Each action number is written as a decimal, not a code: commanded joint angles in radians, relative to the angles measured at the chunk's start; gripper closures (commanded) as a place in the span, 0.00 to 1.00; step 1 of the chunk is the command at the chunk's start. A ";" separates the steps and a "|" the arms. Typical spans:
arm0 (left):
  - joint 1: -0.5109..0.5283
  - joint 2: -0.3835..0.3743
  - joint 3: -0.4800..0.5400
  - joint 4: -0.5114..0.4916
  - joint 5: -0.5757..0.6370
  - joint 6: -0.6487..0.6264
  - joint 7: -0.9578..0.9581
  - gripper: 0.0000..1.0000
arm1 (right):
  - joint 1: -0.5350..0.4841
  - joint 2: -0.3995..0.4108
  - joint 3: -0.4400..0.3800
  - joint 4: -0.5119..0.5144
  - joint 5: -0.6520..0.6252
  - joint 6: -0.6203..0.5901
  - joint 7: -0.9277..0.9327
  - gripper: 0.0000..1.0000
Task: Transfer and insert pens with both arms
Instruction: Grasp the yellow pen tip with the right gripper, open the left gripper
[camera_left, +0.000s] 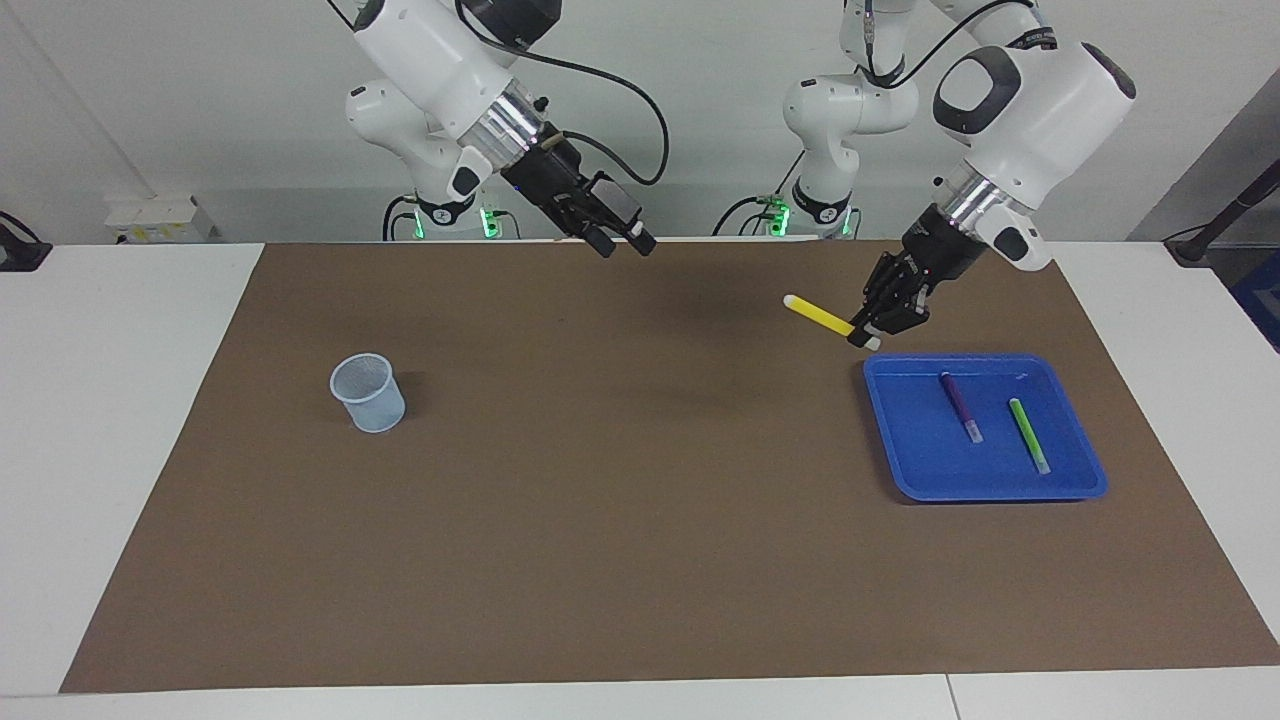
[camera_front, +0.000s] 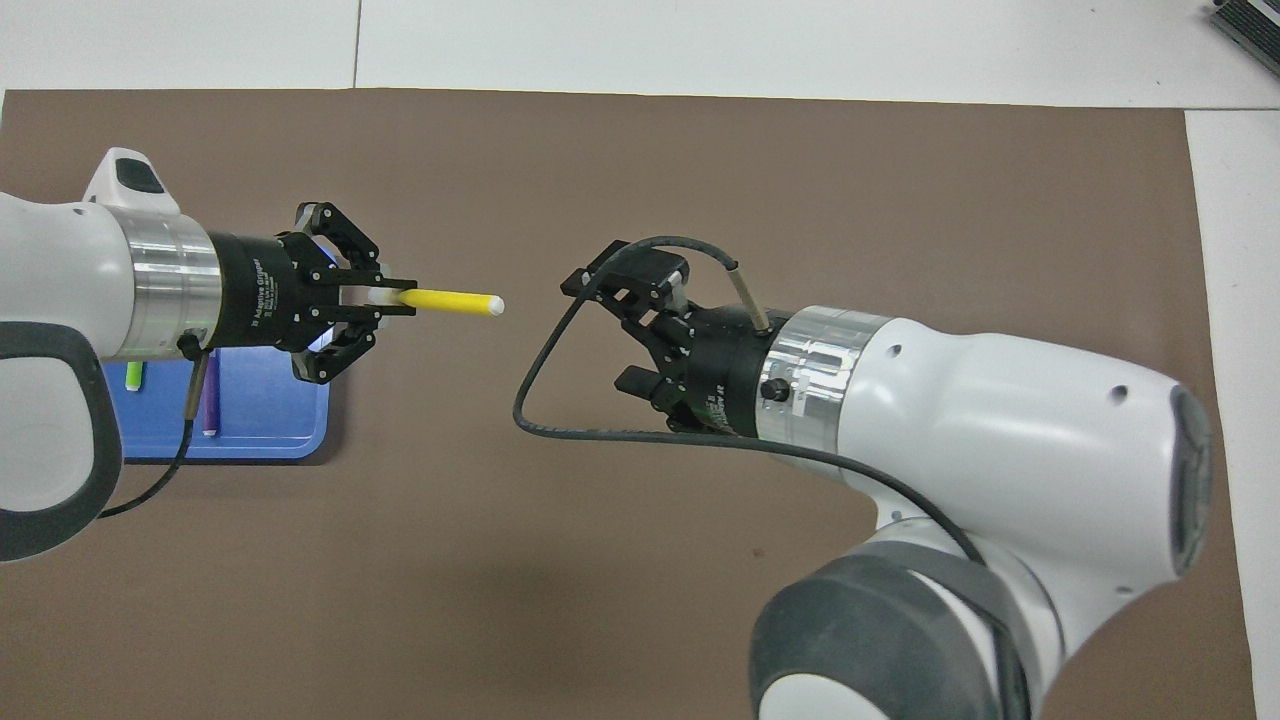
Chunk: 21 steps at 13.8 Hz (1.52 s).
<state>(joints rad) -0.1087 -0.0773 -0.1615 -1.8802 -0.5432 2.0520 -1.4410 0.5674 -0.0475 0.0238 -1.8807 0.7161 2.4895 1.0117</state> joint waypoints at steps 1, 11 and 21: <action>-0.029 -0.065 0.016 -0.079 -0.049 0.028 -0.035 1.00 | 0.040 0.034 -0.002 0.011 0.025 0.057 0.014 0.00; -0.032 -0.108 0.016 -0.126 -0.073 0.023 -0.039 1.00 | 0.068 0.103 -0.002 0.072 0.031 0.120 0.019 0.10; -0.040 -0.116 0.016 -0.137 -0.087 0.013 -0.062 1.00 | 0.092 0.123 -0.002 0.068 0.034 0.155 0.016 0.49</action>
<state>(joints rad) -0.1295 -0.1539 -0.1601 -1.9745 -0.6107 2.0550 -1.4904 0.6616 0.0604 0.0214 -1.8304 0.7223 2.6340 1.0314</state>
